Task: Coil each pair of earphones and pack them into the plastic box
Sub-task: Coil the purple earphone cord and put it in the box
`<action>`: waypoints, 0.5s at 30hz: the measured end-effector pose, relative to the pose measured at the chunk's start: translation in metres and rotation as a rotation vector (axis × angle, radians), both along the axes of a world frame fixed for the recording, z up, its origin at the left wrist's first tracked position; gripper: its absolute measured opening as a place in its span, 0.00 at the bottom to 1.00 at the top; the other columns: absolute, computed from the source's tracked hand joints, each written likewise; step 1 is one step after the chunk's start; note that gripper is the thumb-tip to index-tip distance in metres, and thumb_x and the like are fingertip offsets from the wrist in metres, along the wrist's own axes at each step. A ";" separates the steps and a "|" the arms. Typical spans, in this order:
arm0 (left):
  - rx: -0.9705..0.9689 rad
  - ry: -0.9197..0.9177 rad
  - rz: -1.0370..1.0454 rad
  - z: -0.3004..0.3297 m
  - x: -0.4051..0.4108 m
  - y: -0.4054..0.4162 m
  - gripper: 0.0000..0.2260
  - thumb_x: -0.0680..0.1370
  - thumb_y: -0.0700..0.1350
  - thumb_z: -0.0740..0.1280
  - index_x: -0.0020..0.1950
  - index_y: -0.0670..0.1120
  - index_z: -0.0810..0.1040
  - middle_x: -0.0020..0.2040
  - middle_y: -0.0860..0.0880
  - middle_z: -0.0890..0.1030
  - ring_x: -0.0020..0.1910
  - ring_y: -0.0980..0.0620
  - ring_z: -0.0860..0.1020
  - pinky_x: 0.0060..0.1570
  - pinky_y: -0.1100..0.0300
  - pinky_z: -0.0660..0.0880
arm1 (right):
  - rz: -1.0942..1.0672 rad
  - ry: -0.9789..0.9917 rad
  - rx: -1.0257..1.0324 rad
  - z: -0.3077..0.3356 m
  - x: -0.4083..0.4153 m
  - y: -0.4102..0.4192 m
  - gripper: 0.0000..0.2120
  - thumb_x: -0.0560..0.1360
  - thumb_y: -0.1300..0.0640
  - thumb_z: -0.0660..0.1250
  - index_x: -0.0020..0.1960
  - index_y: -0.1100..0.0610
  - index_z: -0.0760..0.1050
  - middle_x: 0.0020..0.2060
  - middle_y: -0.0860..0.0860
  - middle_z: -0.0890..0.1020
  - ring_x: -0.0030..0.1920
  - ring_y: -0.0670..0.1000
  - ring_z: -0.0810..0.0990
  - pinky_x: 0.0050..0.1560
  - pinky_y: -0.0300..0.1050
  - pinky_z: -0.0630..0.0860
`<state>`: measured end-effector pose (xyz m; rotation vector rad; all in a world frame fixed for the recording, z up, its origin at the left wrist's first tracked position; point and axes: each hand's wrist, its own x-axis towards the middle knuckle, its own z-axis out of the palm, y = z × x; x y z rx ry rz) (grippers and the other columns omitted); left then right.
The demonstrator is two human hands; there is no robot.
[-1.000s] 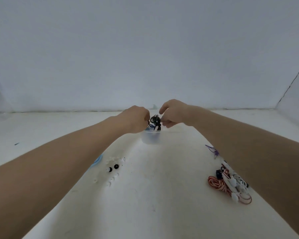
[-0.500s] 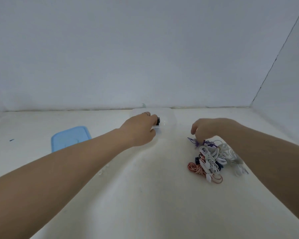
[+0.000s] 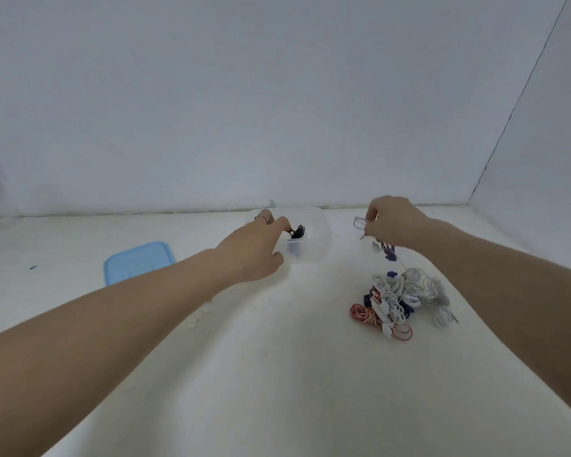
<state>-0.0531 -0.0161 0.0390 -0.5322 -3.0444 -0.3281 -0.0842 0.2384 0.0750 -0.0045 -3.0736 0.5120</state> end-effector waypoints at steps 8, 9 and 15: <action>0.553 -0.278 0.044 0.027 0.030 -0.005 0.23 0.79 0.52 0.70 0.72 0.54 0.66 0.64 0.54 0.74 0.60 0.53 0.78 0.55 0.60 0.76 | -0.042 -0.049 -0.899 0.043 0.024 -0.061 0.04 0.78 0.67 0.60 0.46 0.63 0.73 0.35 0.60 0.75 0.31 0.58 0.77 0.42 0.50 0.83; 0.675 -0.381 0.056 0.029 0.036 -0.004 0.24 0.79 0.53 0.70 0.72 0.54 0.66 0.64 0.54 0.76 0.61 0.54 0.79 0.58 0.60 0.76 | -0.031 -0.103 -0.997 0.043 0.029 -0.072 0.05 0.78 0.69 0.59 0.49 0.63 0.72 0.36 0.60 0.74 0.31 0.57 0.77 0.39 0.48 0.84; 1.196 -0.729 0.115 0.016 0.055 -0.015 0.15 0.81 0.48 0.69 0.65 0.43 0.74 0.58 0.45 0.83 0.52 0.50 0.86 0.57 0.54 0.81 | 0.015 -0.286 -1.378 0.002 0.047 -0.123 0.10 0.78 0.74 0.54 0.52 0.63 0.70 0.43 0.60 0.74 0.39 0.58 0.80 0.36 0.48 0.83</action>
